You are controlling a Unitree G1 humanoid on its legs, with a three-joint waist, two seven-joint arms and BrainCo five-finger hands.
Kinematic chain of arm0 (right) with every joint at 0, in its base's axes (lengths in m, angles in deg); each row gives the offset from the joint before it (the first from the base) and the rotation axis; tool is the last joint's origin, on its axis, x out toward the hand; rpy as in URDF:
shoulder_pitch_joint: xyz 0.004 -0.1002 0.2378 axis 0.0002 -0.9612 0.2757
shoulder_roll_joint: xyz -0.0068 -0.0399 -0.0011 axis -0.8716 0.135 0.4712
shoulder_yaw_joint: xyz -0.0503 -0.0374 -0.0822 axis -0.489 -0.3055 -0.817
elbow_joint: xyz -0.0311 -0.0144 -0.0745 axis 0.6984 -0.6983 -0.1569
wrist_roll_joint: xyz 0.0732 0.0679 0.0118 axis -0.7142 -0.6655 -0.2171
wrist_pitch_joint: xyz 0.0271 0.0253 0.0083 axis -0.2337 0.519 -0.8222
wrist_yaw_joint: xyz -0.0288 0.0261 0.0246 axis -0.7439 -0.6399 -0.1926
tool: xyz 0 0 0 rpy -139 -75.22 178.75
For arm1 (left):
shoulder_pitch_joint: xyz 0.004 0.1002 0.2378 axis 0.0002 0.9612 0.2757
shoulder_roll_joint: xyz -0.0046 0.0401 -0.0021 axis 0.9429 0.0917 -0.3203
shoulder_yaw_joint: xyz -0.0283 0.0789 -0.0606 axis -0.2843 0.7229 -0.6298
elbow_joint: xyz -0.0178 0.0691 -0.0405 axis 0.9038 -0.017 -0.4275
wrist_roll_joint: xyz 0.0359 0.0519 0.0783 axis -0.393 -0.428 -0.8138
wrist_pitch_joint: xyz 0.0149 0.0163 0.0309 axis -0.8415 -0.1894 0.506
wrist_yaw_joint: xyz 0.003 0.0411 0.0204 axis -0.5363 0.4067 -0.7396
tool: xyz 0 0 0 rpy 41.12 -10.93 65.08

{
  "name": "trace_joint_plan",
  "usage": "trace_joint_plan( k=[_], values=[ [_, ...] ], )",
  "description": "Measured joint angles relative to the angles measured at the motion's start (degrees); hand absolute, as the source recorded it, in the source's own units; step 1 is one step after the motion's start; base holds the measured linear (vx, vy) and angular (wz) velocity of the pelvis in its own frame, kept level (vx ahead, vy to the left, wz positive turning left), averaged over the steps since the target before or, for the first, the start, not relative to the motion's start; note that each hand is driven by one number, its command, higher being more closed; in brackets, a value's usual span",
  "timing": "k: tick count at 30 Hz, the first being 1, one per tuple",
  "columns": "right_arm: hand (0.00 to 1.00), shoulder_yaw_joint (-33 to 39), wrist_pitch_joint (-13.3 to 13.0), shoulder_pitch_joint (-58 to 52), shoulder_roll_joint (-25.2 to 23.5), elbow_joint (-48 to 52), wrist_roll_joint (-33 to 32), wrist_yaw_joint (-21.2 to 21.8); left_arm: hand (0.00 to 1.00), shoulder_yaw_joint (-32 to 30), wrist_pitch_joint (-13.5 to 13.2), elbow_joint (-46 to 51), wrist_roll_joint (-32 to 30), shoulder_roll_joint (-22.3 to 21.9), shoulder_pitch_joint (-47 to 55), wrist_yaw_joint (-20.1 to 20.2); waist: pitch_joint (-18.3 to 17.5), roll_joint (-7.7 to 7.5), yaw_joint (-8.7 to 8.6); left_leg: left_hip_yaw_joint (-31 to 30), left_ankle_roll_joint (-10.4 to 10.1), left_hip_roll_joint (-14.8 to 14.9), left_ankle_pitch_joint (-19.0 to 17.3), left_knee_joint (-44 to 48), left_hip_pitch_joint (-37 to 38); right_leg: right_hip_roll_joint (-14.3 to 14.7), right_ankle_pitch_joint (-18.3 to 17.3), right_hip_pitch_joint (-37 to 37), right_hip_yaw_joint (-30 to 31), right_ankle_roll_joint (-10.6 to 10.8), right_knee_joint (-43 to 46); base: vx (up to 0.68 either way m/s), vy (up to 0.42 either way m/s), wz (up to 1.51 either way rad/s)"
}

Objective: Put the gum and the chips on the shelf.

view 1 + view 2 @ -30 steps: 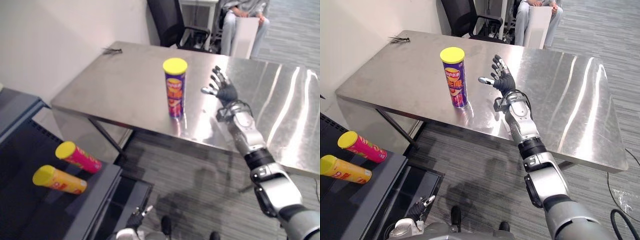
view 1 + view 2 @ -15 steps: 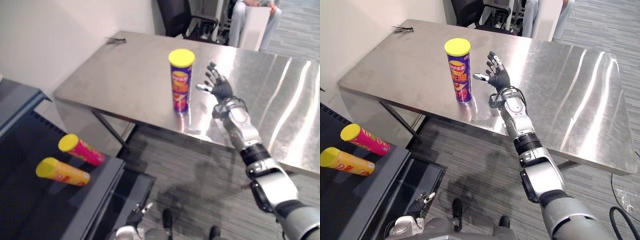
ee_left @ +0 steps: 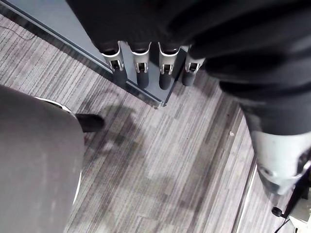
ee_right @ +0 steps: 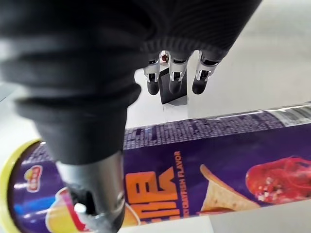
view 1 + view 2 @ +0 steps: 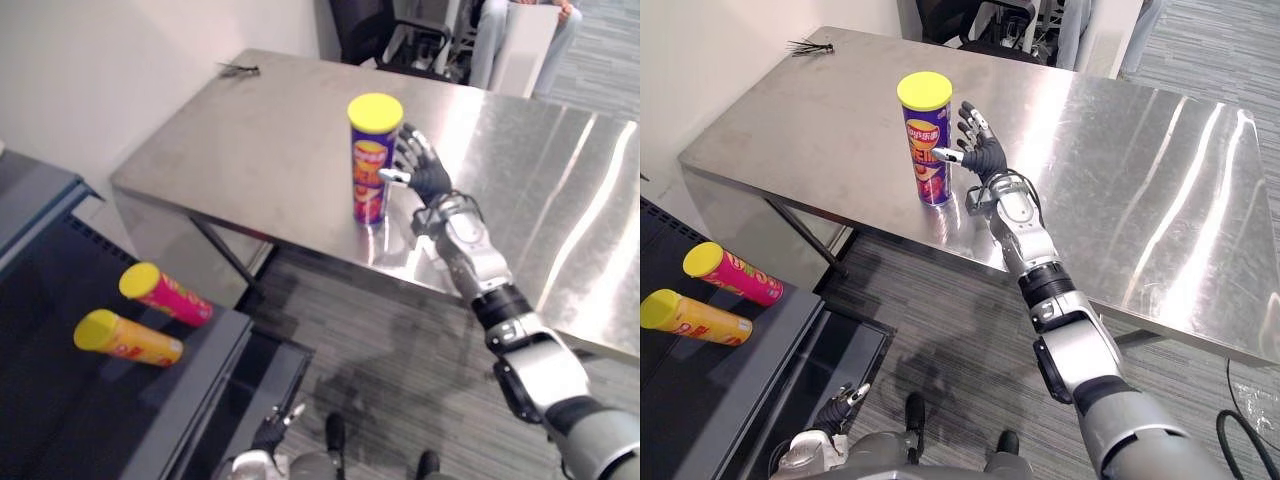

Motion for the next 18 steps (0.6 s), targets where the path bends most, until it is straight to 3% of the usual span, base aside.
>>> trace_joint_plan(
  k=[11, 17, 18],
  values=[
    [0.0, -2.2, 0.2, 0.8, 0.0, -0.4, 0.0, 0.3, 0.0, 0.0, 0.0, 0.6, 0.0, 0.4, -0.4, 0.0, 1.2, -0.62, 0.18, -1.0, 0.0, -0.1, 0.4, 0.0, -0.9, 0.0, 0.0, -0.4, -0.7, 0.0, 0.0, 0.0, 0.003, 0.04],
    [0.0, -2.2, 0.4, 2.3, -0.7, -2.6, 2.0, 0.4, 0.0, 0.1, 0.0, 1.0, 0.2, 0.6, -0.7, 0.0, 1.5, -1.05, 1.15, -1.5, 0.0, -0.1, 0.4, 0.0, -1.0, 0.1, 0.0, -0.2, -1.8, 0.0, 0.0, 0.03, 0.006, 0.07],
    [1.0, -2.2, 0.4, 2.7, -1.0, -3.5, 2.2, 0.4, 0.0, 0.1, 0.0, 1.0, 0.8, 0.6, -0.7, 0.0, 1.5, -1.13, 1.23, -1.5, 0.0, -0.1, 0.4, 0.0, -1.0, 0.0, 0.0, -0.2, -1.9, 0.0, 0.0, 0.0, 0.0, 0.0]
  ],
)
